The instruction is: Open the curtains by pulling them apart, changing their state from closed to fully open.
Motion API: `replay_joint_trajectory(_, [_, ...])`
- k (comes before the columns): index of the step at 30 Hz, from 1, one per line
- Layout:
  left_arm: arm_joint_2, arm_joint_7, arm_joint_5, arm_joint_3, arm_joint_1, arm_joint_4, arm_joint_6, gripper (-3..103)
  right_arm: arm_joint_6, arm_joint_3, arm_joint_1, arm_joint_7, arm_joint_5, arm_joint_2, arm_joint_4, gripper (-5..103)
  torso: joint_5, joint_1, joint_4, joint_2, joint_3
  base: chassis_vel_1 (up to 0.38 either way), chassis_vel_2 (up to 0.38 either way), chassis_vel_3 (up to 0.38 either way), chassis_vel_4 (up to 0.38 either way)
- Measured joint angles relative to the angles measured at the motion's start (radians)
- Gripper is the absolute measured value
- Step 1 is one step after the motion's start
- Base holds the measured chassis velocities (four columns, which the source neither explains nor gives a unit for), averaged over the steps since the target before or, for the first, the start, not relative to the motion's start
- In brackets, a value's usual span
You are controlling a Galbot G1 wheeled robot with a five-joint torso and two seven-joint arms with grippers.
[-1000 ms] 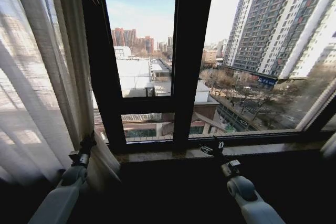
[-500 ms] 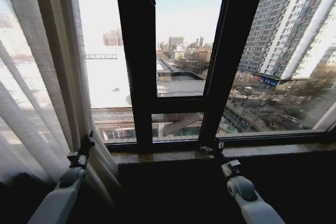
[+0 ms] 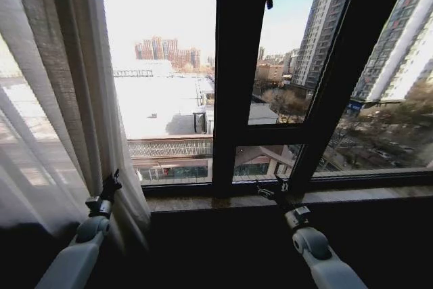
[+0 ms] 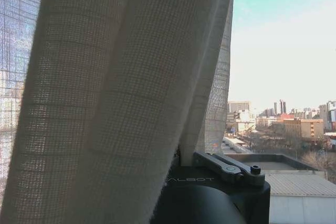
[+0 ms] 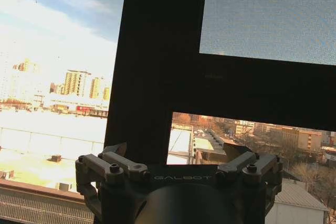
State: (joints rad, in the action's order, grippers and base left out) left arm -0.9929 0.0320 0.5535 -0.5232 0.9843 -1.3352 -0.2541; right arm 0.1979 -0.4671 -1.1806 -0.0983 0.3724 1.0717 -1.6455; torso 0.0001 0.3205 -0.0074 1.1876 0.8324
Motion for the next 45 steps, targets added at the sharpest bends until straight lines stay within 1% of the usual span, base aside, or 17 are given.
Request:
replay_joint_trajectory(5, [0.0, 0.0, 0.0, 0.0, -0.005, 0.008, -0.004, 0, 0.0, 0.0, 0.0, 0.0, 0.0, 0.0, 0.0, 100, -0.0001, 0.0, 0.0001, 0.0, 0.0, 0.304, 0.324, -0.32, -0.316])
replay_joint_trajectory(6, [0.0, 0.001, 0.0, 0.0, -0.008, 0.013, -0.006, 0, 0.0, 0.0, 0.0, 0.0, 0.0, 0.0, 0.0, 100, -0.0002, 0.0, 0.0007, 0.0, 0.0, 0.198, 0.238, -0.152, -0.2])
replay_joint_trajectory(10, [0.0, 0.002, 0.0, 0.003, -0.012, 0.02, -0.007, 0, 0.0, 0.0, 0.0, 0.0, 0.0, 0.0, 0.0, 100, -0.0009, 0.0, 0.0007, 0.0, 0.0, 0.121, 0.123, -0.108, -0.125])
replay_joint_trajectory(11, [-0.001, 0.002, 0.0, 0.005, -0.014, 0.023, -0.007, 0, 0.0, 0.0, 0.0, 0.0, 0.0, 0.0, 0.0, 100, -0.0006, 0.0, 0.0002, 0.0, 0.0, 0.0, 0.0, 0.0, 0.0])
replay_joint_trajectory(13, [-0.001, 0.002, 0.0, 0.006, -0.015, 0.026, -0.007, 0, 0.0, 0.0, 0.0, 0.0, 0.0, 0.0, 0.0, 100, -0.0006, 0.0, 0.0, 0.0, 0.0, 0.0, 0.0, 0.0, 0.0])
replay_joint_trajectory(16, [0.0, 0.008, -0.001, 0.007, -0.024, 0.04, -0.006, 0, 0.0, 0.0, 0.0, 0.0, 0.0, 0.0, 0.0, 100, 0.0009, 0.0, -0.0007, 0.0, 0.0, -0.022, -0.014, 0.016, 0.016])
replay_joint_trajectory(21, [0.012, 0.022, -0.001, 0.001, -0.037, 0.079, -0.01, 0, 0.0, 0.0, 0.0, 0.0, 0.0, 0.0, 0.0, 100, 0.0002, 0.0, -0.001, 0.0, 0.0, -0.038, -0.032, 0.025, 0.025])
replay_joint_trajectory(22, [0.022, 0.031, -0.001, -0.009, -0.045, 0.106, -0.016, 0, 0.0, 0.0, 0.0, 0.0, 0.0, 0.0, 0.0, 100, 0.0004, 0.0, -0.0003, 0.0, 0.0, 0.0, 0.0, 0.0, 0.0])
replay_joint_trajectory(25, [0.044, 0.041, 0.011, -0.033, -0.061, 0.167, -0.031, 0, 0.0, 0.0, 0.0, 0.0, 0.0, 0.0, 0.0, 100, -0.0007, 0.0, 0.0005, 0.0, 0.0, 0.0, 0.0, 0.0, 0.0])
replay_joint_trajectory(26, [0.052, 0.046, 0.015, -0.044, -0.066, 0.189, -0.035, 0, 0.0, 0.0, 0.0, 0.0, 0.0, 0.0, 0.0, 100, -0.0004, 0.0, 0.0006, 0.0, 0.0, 0.0, 0.0, 0.0, 0.0])
replay_joint_trajectory(29, [0.064, 0.054, 0.017, -0.06, -0.076, 0.225, -0.043, 0, 0.0, 0.0, 0.0, 0.0, 0.0, 0.0, 0.0, 100, 0.0001, 0.0, 0.0004, 0.0, 0.0, 0.0, 0.0, 0.0, 0.0])
replay_joint_trajectory(31, [0.084, 0.066, 0.017, -0.103, -0.095, 0.289, -0.051, 0, 0.0, 0.0, 0.0, 0.0, 0.0, 0.0, 0.0, 100, -0.0002, 0.0, -0.0003, 0.0, 0.0, 0.0, 0.0, 0.0, 0.0])
replay_joint_trajectory(32, [0.084, 0.066, 0.017, -0.103, -0.095, 0.289, -0.051, 0, 0.0, 0.0, 0.0, 0.0, 0.0, 0.0, 0.0, 100, -0.0002, 0.0, -0.0003, 0.0, 0.0, 0.0, 0.0, 0.0, 0.0])
replay_joint_trajectory(35, [0.11, 0.078, 0.008, -0.153, -0.115, 0.345, -0.054, 0, 0.0, 0.0, 0.0, 0.0, 0.0, 0.0, 0.0, 100, -0.0002, 0.0, -0.0001, 0.0, 0.0, 0.0, 0.0, 0.0, 0.0])
replay_joint_trajectory(42, [0.127, 0.097, -0.043, -0.194, -0.117, 0.363, -0.055, 0, 0.0, 0.0, 0.0, 0.0, 0.0, 0.0, 0.0, 100, -0.0004, 0.0, 0.0007, 0.0, 0.0, 0.0, 0.0, 0.0, 0.0])
replay_joint_trajectory(44, [0.115, 0.09, -0.041, -0.187, -0.098, 0.325, -0.061, 0, 0.0, 0.0, 0.0, 0.0, 0.0, 0.0, 0.0, 100, -0.0003, 0.0, 0.0002, 0.0, 0.0, 0.0, 0.0, 0.0, 0.0])
replay_joint_trajectory(45, [0.107, 0.068, -0.017, -0.174, -0.086, 0.295, -0.073, 0, 0.0, 0.0, 0.0, 0.0, 0.0, 0.0, 0.0, 100, -0.0003, 0.0, -0.0001, 0.0, 0.0, 0.0, 0.0, 0.0, 0.0])
